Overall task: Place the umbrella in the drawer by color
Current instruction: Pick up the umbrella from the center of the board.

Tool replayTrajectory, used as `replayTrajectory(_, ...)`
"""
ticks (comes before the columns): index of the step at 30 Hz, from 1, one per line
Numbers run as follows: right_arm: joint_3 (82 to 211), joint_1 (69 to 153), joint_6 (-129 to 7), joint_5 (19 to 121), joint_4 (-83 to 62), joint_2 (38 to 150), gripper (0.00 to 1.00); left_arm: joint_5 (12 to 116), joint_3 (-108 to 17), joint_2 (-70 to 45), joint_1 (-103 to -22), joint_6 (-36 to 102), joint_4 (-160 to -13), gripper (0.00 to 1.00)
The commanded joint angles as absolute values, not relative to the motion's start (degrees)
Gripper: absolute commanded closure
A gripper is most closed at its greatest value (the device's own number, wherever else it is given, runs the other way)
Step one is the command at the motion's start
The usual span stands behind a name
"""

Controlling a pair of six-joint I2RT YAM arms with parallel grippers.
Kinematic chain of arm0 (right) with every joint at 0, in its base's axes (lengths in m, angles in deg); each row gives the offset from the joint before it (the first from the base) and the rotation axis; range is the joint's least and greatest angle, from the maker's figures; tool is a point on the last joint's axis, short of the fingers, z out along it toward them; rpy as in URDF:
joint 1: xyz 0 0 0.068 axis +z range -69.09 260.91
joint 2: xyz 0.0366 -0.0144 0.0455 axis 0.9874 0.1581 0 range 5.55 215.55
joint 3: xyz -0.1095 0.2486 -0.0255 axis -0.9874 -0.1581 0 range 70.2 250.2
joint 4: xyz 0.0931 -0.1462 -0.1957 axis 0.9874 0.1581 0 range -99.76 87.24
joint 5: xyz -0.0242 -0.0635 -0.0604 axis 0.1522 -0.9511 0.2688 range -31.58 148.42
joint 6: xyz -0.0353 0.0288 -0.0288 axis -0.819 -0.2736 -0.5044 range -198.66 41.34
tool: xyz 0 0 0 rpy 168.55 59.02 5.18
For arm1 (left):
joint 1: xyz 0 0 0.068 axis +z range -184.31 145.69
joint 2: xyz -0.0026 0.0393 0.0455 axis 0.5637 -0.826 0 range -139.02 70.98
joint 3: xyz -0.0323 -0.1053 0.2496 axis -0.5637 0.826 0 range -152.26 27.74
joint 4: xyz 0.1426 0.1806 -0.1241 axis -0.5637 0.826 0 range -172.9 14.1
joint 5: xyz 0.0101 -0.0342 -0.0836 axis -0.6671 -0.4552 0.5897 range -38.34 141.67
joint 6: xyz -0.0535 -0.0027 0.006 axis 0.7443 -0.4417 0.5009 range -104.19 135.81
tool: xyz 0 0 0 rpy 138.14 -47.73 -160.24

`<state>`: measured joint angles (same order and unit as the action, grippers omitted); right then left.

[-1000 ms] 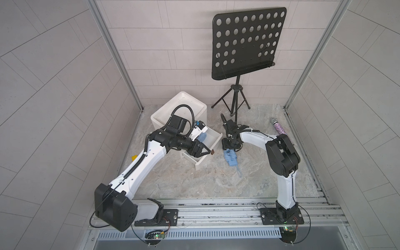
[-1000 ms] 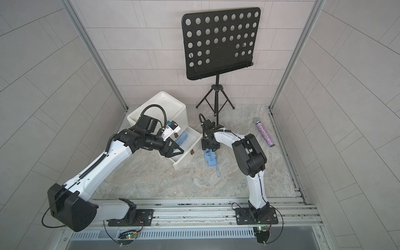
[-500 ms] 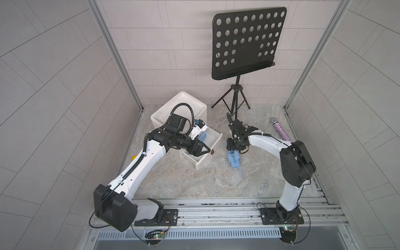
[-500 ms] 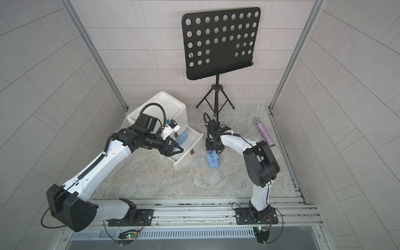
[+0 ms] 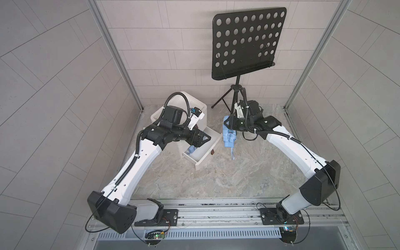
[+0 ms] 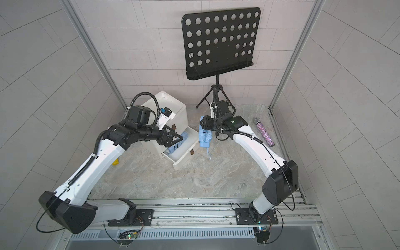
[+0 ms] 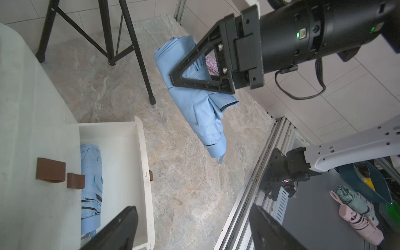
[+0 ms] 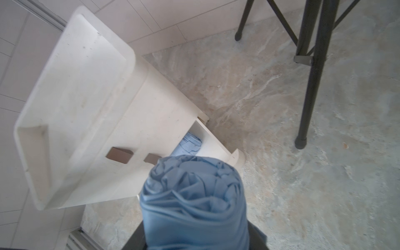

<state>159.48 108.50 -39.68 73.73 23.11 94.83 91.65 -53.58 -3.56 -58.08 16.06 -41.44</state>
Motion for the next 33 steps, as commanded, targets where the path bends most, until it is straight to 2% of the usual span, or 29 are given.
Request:
replayTrajectory(1, 163.1, 109.7, -34.4, 77.4, 17.6, 94.7, 0.67, 92.3, -53.9, -2.3, -58.1, 20.9, -46.8, 0.11)
replayTrajectory(18, 172.4, 116.6, -29.4, 78.9, 13.3, 101.8, 0.67, 87.7, -52.3, -4.0, -62.1, 21.4, -50.9, 0.11)
replayTrajectory(28, 173.1, 118.6, -28.1, 79.6, 11.7, 101.8, 0.67, 84.5, -52.1, -6.0, -63.0, 20.9, -52.1, 0.11)
replayTrajectory(33, 173.1, 119.3, -27.9, 79.8, 11.5, 101.2, 0.67, 79.5, -52.5, -6.4, -63.0, 20.4, -52.1, 0.11)
